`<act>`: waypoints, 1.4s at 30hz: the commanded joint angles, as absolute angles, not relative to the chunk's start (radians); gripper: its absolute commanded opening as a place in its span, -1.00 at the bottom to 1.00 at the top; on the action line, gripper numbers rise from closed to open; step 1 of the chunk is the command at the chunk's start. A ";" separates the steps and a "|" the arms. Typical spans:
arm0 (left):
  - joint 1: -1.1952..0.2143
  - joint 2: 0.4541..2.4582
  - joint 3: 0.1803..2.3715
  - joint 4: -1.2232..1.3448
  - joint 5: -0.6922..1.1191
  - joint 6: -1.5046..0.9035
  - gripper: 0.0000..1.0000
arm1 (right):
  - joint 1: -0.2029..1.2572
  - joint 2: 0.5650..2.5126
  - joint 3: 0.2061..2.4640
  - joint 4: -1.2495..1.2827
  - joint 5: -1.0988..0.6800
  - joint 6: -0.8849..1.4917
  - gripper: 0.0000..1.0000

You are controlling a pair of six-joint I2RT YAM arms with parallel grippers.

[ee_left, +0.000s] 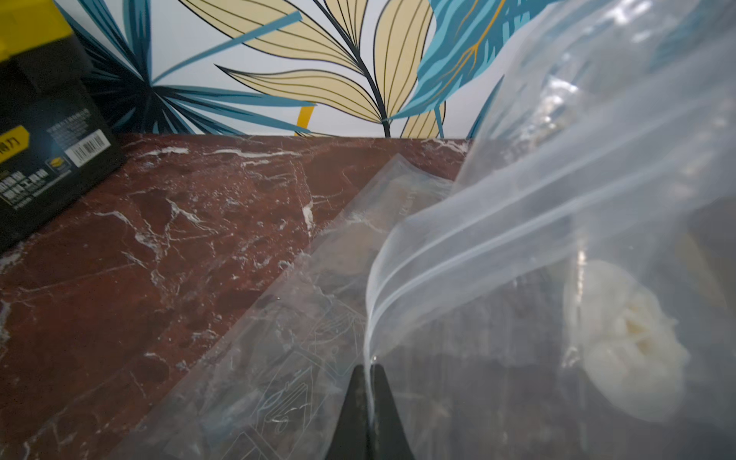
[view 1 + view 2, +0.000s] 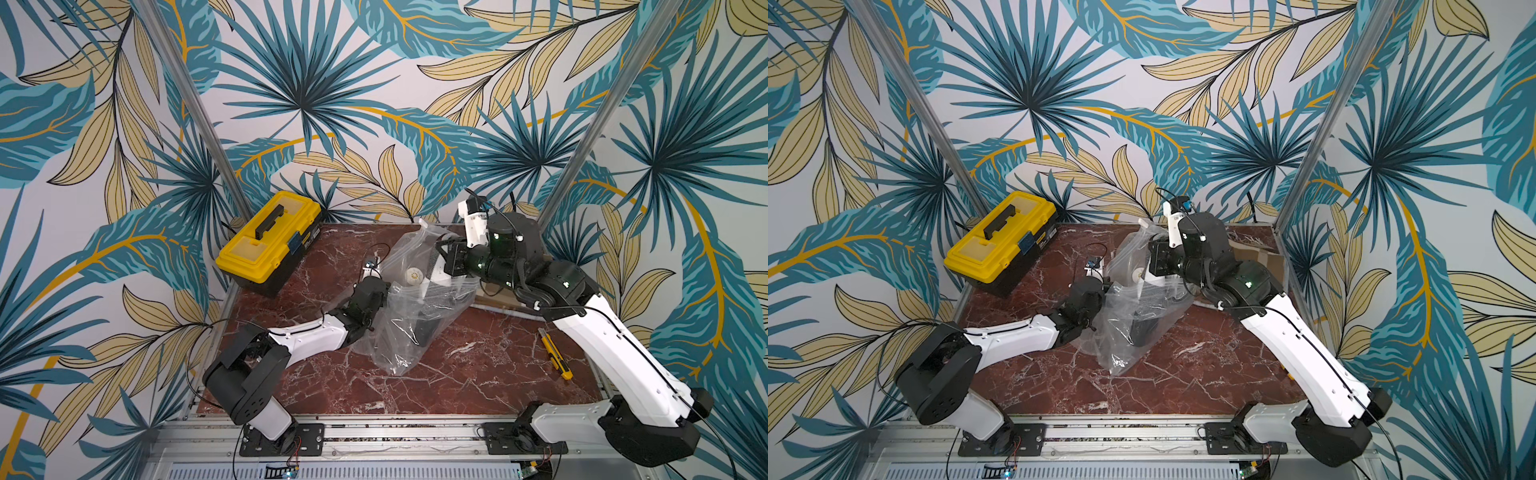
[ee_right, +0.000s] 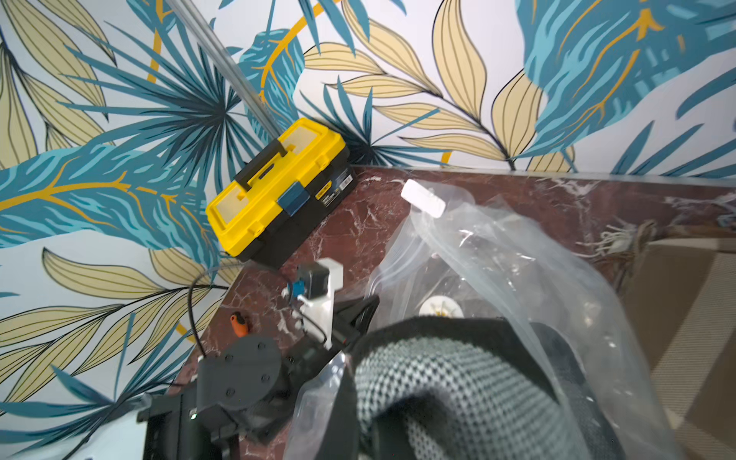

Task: Take the blanket out of the vacuum bag
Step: Take out the blanket from the vacuum bag.

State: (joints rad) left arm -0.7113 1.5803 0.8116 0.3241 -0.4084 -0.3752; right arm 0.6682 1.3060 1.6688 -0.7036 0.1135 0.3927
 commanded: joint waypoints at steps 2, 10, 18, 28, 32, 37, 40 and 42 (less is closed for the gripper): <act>-0.749 1.577 0.779 0.304 -0.426 -0.429 -1.00 | 0.649 1.309 1.700 -0.564 0.197 0.344 -1.00; -0.789 1.647 0.783 0.321 -0.400 -0.462 -1.00 | 0.604 1.405 1.841 -0.426 0.152 0.437 -1.00; -0.811 1.788 0.861 0.377 -0.345 -0.464 -1.00 | 0.594 1.565 2.209 -0.499 0.127 0.486 -1.00; -0.821 1.885 0.926 0.369 -0.383 -0.456 -1.00 | 0.573 1.515 2.283 -0.544 0.223 0.435 -1.00; -0.822 1.915 1.008 0.155 -0.538 -0.508 -1.00 | 0.558 1.491 2.345 -0.633 0.274 0.372 -1.00; -0.787 1.966 1.180 -0.265 -0.771 -0.660 -1.00 | 0.550 1.422 2.342 -0.673 0.345 0.306 -1.00; -0.743 1.957 1.184 -0.330 -0.775 -0.678 -1.00 | 0.549 1.395 2.359 -0.706 0.374 0.266 -1.00; -0.713 1.922 1.171 -0.343 -0.778 -0.677 -1.00 | 0.546 1.379 2.356 -0.735 0.397 0.247 -1.00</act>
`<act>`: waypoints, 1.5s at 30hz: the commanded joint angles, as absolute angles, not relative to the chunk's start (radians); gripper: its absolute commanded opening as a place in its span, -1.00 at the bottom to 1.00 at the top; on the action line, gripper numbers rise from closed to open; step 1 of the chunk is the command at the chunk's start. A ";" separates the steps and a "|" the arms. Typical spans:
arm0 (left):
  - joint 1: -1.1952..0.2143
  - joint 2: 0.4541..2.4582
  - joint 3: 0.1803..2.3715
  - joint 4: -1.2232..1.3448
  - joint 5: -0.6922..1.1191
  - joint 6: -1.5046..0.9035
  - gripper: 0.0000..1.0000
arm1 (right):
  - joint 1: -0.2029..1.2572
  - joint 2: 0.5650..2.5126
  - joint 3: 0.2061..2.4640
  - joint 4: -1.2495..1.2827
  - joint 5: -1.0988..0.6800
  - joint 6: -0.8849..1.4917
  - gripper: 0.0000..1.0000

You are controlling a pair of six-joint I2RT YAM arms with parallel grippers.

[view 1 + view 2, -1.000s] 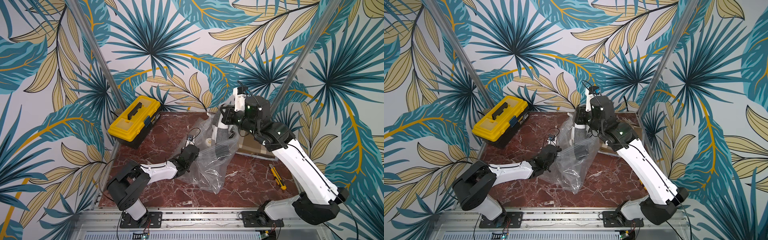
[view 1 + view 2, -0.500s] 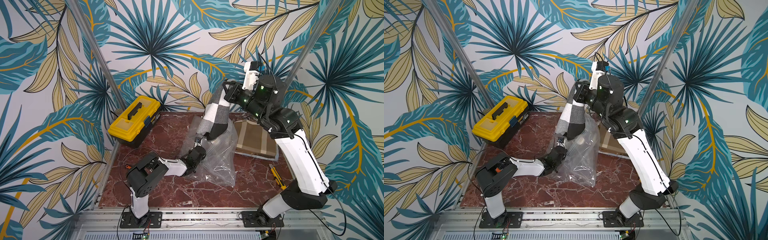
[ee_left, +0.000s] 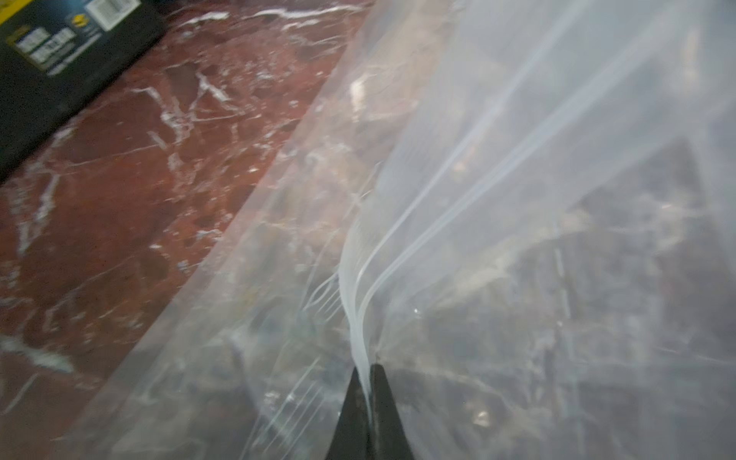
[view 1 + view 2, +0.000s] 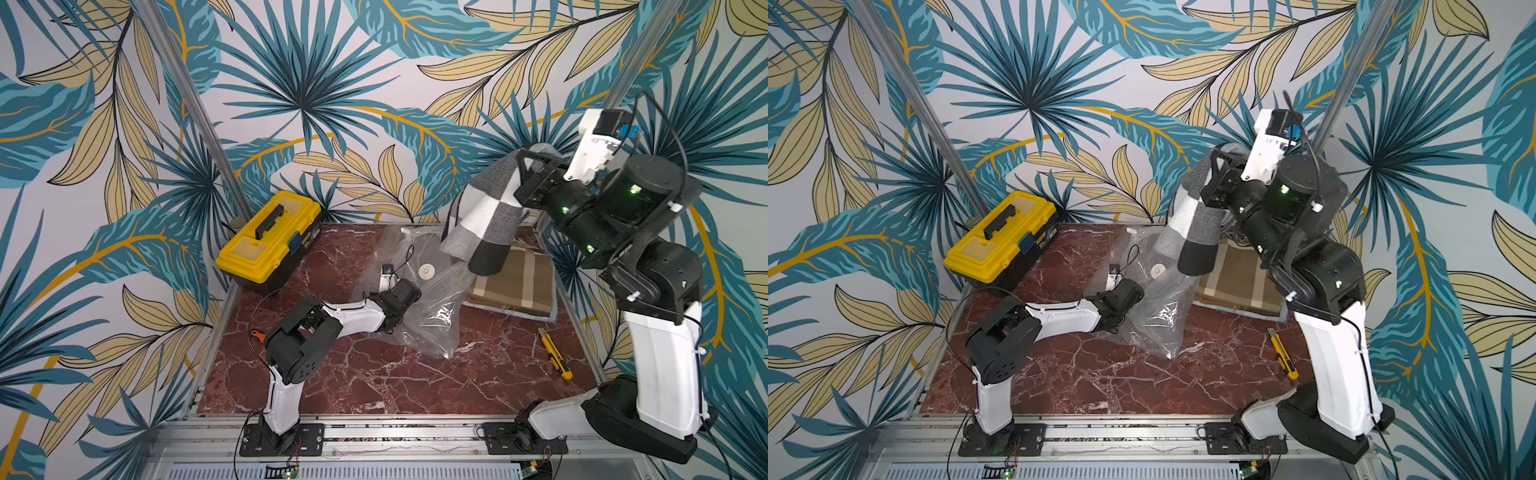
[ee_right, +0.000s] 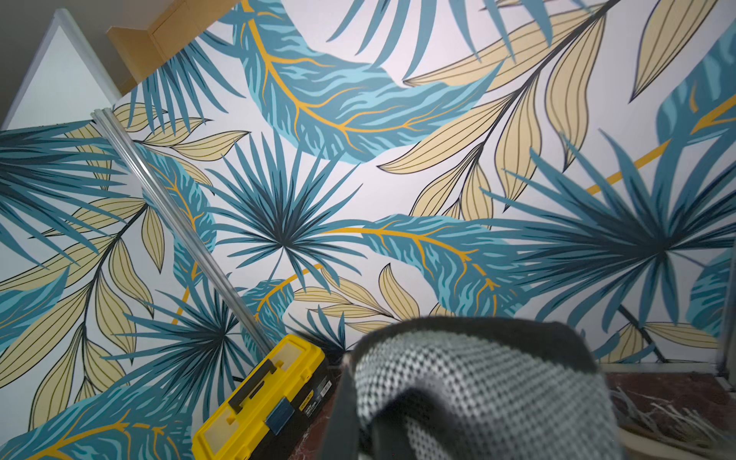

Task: Take the blanket out of the vacuum bag
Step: Take out the blanket from the vacuum bag, then place the blanket at the center of the board.

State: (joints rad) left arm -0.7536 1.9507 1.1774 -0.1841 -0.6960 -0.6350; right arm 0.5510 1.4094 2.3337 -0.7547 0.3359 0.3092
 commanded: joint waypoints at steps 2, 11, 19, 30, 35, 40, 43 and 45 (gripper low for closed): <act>-0.691 1.879 1.163 -0.365 -0.789 -0.662 -1.00 | 0.545 1.367 2.341 -0.768 0.415 0.233 -1.00; -0.509 1.672 1.098 -0.451 -0.822 -0.508 -1.00 | 0.531 1.211 1.966 -0.770 0.495 0.201 -1.00; -0.397 1.548 1.091 -0.431 -0.876 -0.331 -1.00 | 0.470 1.136 1.797 -0.773 0.497 0.195 -1.00; -0.390 1.371 1.107 -0.440 -0.463 -0.312 0.06 | 0.312 1.187 1.756 -0.709 0.395 0.168 -1.00; -0.400 1.229 1.046 -0.391 -0.393 -0.304 0.07 | 0.240 1.261 1.799 -0.639 0.344 0.144 -1.00; -0.406 1.074 0.959 -0.307 -0.160 -0.255 0.10 | 0.170 1.340 1.872 -0.600 0.313 0.133 -1.00; -0.413 0.997 0.899 -0.220 -0.067 -0.232 0.12 | 0.141 1.367 1.869 -0.561 0.306 0.131 -1.00; -0.418 0.965 0.892 -0.224 -0.027 -0.232 0.12 | 0.123 1.380 1.856 -0.531 0.301 0.128 -1.00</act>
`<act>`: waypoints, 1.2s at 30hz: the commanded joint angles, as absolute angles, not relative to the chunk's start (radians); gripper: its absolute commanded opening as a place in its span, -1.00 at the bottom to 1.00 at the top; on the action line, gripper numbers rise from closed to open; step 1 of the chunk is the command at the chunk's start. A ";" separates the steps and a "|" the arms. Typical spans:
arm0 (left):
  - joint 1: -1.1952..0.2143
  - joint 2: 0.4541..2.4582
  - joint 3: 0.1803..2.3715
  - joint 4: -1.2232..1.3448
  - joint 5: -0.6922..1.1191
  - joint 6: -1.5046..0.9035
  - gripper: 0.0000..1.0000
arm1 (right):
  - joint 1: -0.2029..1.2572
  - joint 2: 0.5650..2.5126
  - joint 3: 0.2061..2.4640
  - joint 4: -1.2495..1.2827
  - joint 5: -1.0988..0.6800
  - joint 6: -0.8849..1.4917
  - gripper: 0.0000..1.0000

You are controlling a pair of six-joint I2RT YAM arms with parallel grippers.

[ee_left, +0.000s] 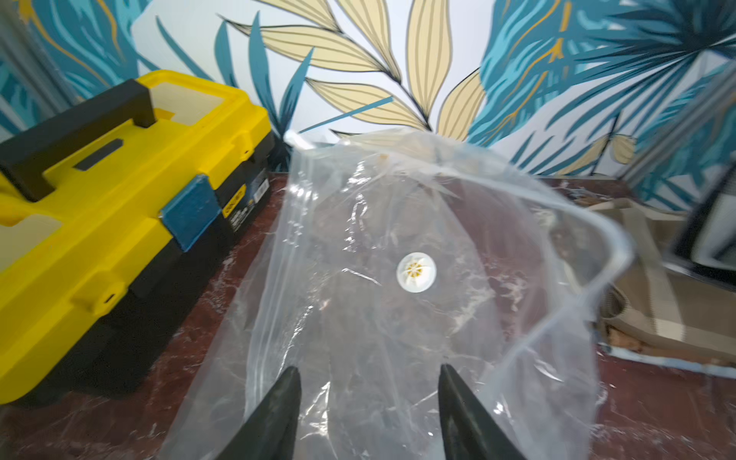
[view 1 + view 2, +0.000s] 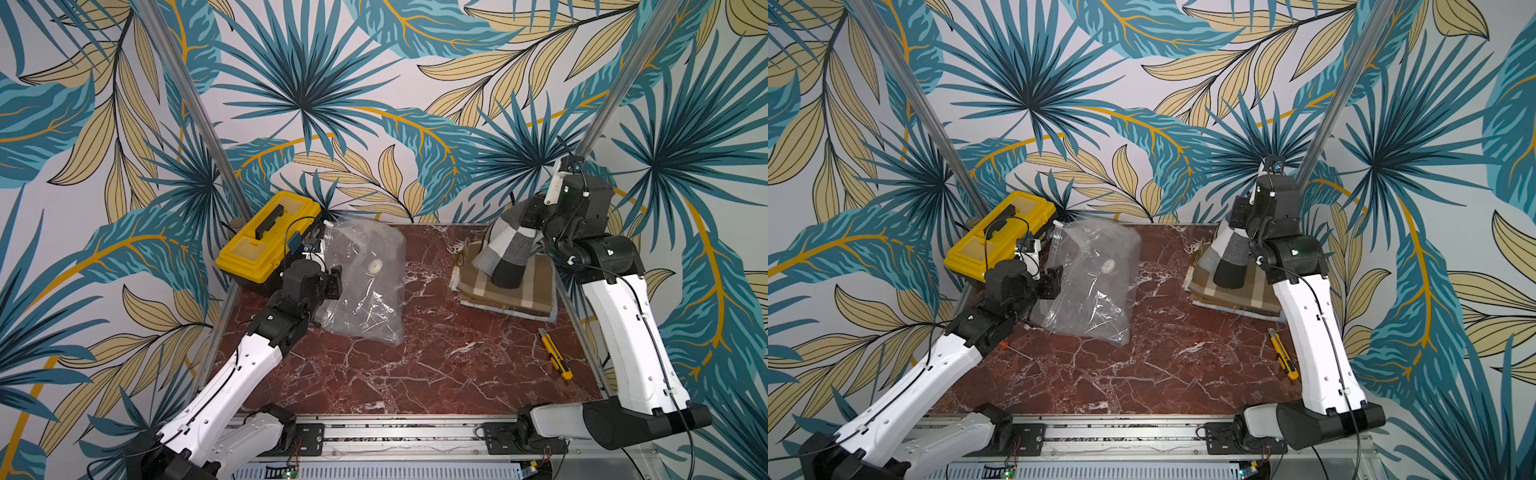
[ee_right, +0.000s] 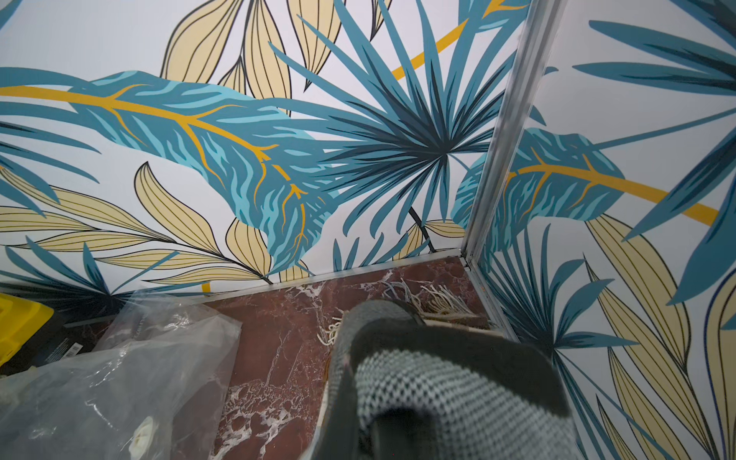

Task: Take the blanket out of the vacuum bag
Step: Place the blanket at the center of the board.

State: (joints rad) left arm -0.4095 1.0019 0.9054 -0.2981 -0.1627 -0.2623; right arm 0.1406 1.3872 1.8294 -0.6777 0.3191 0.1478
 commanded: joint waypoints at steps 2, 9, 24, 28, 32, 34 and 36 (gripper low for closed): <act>-0.422 0.951 0.897 -0.240 -0.003 -0.229 0.12 | 0.105 1.392 1.841 -0.501 0.294 0.129 -1.00; -0.474 0.949 0.914 -0.268 0.055 -0.203 0.13 | 0.071 1.455 1.845 -0.391 0.306 0.098 -1.00; -0.697 1.404 1.066 0.136 0.441 -0.429 0.55 | 0.042 1.537 1.821 -0.262 0.379 0.151 -1.00; -0.766 1.607 1.217 0.217 0.393 -0.511 0.70 | 0.037 1.539 1.815 -0.267 0.374 0.155 -1.00; -0.807 1.760 1.296 0.425 0.309 -0.670 1.00 | 0.036 1.524 1.771 -0.258 0.356 0.176 -1.00; -0.822 1.817 1.306 0.542 0.261 -0.747 0.99 | 0.034 1.515 1.748 -0.252 0.344 0.185 -1.00; -0.841 1.870 1.328 0.616 0.225 -0.828 1.00 | 0.035 1.504 1.729 -0.247 0.336 0.188 -1.00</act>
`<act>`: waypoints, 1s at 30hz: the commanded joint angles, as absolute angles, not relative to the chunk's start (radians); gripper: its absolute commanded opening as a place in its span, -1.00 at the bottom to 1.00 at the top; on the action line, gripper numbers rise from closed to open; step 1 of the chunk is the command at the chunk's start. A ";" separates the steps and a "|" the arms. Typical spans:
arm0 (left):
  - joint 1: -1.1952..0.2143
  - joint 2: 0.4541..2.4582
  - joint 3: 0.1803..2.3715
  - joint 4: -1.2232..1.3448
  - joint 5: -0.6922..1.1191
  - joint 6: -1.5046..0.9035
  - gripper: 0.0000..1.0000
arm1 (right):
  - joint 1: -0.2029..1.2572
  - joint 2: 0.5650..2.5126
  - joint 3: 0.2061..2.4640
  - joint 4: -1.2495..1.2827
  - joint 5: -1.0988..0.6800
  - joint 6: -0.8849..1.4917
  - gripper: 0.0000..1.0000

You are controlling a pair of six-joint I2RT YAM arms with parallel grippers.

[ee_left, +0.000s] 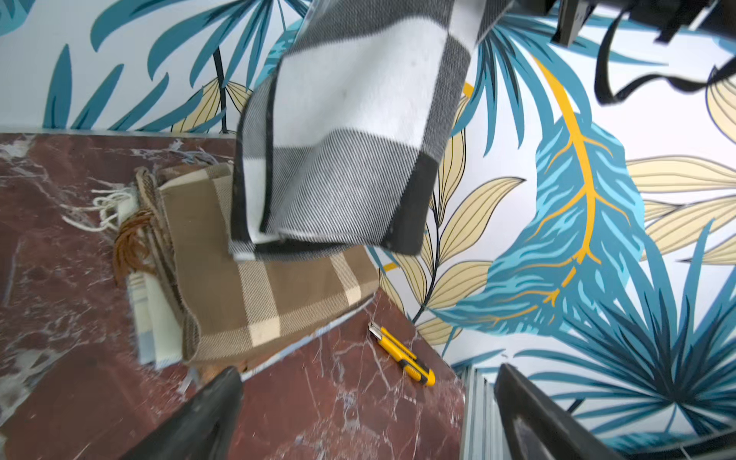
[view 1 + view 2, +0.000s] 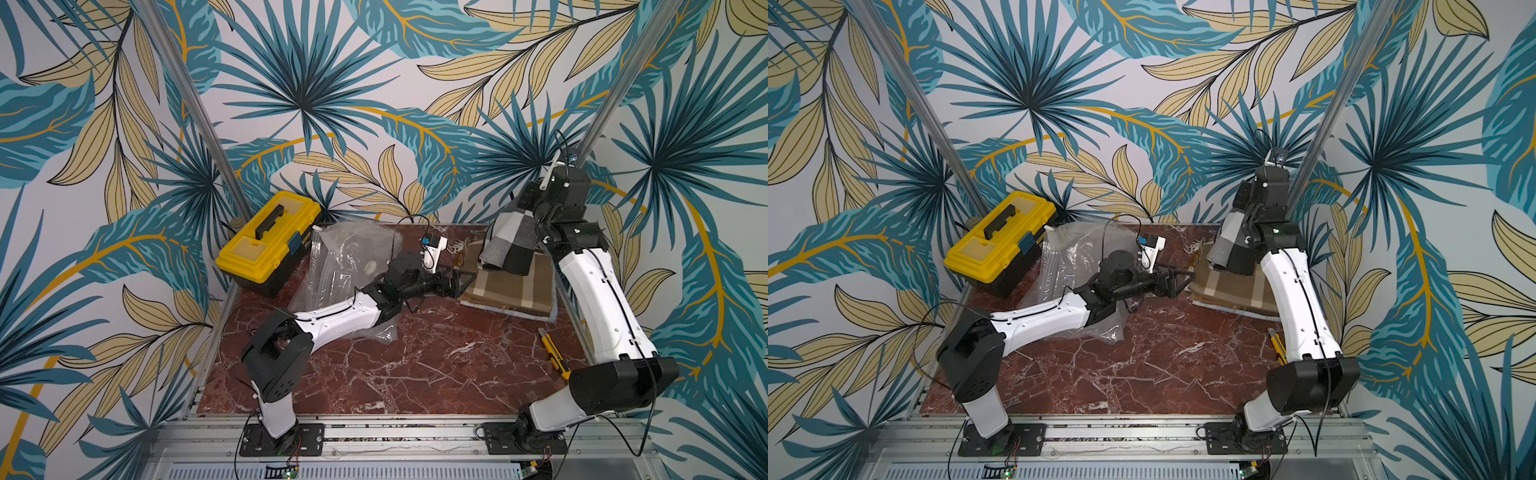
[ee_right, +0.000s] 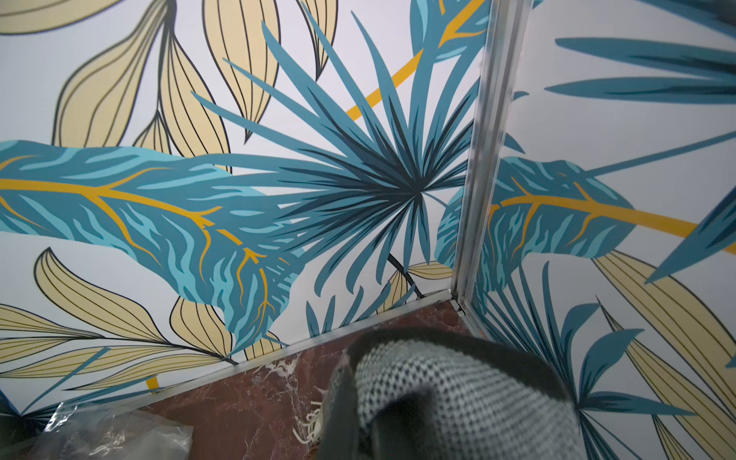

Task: Take the blanket out of the vacuum bag
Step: Place the blanket at the center of the board.

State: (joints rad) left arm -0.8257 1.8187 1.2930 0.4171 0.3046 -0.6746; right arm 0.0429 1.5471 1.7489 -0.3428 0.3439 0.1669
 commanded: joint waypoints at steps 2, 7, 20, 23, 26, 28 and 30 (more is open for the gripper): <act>-0.859 1.917 1.357 0.657 0.215 -0.909 1.00 | 0.034 1.498 1.717 -0.247 0.331 0.185 -1.00; -0.904 2.046 1.428 0.755 0.191 -1.056 1.00 | 0.031 1.478 1.683 -0.236 0.322 0.179 -1.00; -0.941 2.271 1.713 0.657 0.147 -1.150 1.00 | 0.028 1.468 1.661 -0.235 0.279 0.228 -1.00; -0.949 2.289 1.736 0.622 0.133 -1.166 1.00 | 0.028 1.472 1.661 -0.234 0.276 0.227 -1.00; -0.954 2.299 1.757 0.564 0.122 -1.164 1.00 | 0.028 1.472 1.661 -0.230 0.270 0.228 -1.00; -0.959 2.307 1.759 0.555 0.112 -1.167 1.00 | 0.028 1.475 1.663 -0.230 0.264 0.231 -1.00; -0.960 2.324 1.775 0.557 0.112 -1.174 1.00 | 0.029 1.479 1.664 -0.230 0.258 0.235 -1.00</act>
